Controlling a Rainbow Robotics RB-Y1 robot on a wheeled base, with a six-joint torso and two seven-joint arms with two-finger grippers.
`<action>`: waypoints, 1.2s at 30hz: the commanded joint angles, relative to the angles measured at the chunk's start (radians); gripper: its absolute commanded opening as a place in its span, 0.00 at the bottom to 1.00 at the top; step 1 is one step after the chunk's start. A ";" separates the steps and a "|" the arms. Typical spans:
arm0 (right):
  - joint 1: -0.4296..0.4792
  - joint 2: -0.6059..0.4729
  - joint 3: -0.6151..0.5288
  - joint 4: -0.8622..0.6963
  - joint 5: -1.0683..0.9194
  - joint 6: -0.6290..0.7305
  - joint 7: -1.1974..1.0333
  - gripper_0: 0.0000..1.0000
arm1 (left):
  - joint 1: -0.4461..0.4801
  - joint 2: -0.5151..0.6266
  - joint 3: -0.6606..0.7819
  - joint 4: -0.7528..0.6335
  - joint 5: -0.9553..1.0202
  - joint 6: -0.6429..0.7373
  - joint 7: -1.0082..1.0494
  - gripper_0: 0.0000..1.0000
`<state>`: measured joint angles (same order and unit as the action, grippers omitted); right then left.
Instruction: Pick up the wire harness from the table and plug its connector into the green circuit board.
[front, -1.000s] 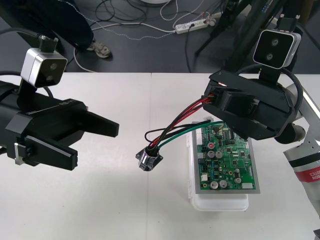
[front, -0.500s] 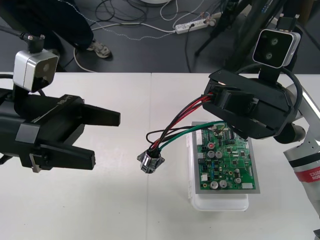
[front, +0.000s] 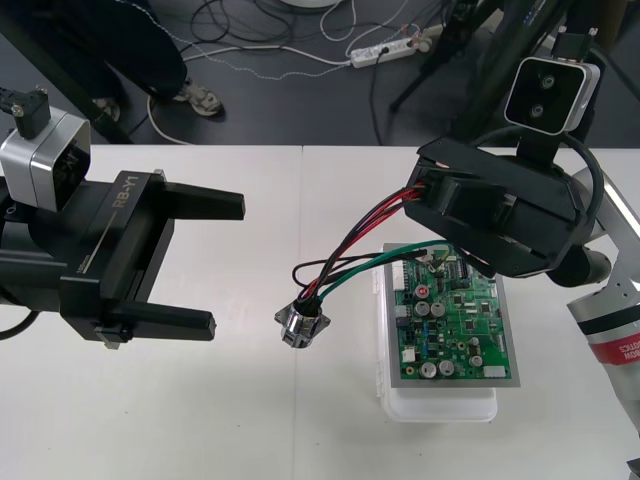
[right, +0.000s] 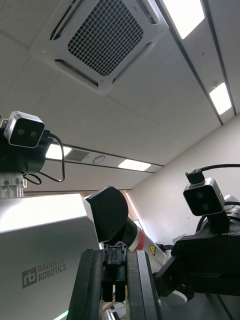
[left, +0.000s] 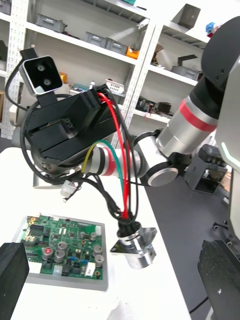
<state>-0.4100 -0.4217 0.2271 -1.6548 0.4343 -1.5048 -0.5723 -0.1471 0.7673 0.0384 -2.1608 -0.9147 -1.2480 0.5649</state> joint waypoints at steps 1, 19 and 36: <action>0.000 0.000 0.009 -0.036 -0.014 0.011 0.028 0.00 | 0.023 -0.026 0.015 -0.031 -0.012 0.070 -0.125 1.00; 0.003 -0.005 -0.002 -0.036 0.009 0.014 0.054 0.00 | 0.032 -0.062 0.002 -0.033 -0.016 0.111 -0.240 1.00; 0.089 -0.026 -0.049 -0.166 0.144 0.182 0.035 0.00 | 0.032 -0.062 -0.006 -0.033 -0.013 0.111 -0.249 1.00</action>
<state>-0.3553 -0.4236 0.2083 -1.7581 0.5603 -1.3487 -0.5700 -0.1292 0.7204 0.0381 -2.1618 -0.9264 -1.1841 0.3072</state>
